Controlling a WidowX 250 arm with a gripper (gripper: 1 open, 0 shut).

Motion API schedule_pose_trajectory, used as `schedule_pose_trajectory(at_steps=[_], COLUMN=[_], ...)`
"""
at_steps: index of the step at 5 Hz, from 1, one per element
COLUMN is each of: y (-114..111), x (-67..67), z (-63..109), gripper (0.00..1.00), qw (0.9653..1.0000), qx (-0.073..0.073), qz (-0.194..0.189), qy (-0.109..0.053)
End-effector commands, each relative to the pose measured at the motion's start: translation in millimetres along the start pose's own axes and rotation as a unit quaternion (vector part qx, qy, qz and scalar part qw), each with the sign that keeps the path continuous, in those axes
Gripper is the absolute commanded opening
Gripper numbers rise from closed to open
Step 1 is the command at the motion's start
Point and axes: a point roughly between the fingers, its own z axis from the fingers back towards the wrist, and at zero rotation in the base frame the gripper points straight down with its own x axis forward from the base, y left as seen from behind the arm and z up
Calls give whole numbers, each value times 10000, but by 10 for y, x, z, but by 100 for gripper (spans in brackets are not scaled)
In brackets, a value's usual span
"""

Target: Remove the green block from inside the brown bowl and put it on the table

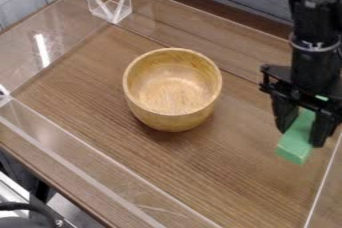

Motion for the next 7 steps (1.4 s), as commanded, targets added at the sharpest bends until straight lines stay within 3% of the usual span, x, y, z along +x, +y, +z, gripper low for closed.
schedule_pose_trajectory(at_steps=[1,5,7], y=[32,248,301], x=[31,-15,-18], z=[81,218,199], gripper=[0,0,0], qw=[9997,9994,9990], qx=[16,-53,-68], qz=[-51,183,268], qy=[-225,-299,-345])
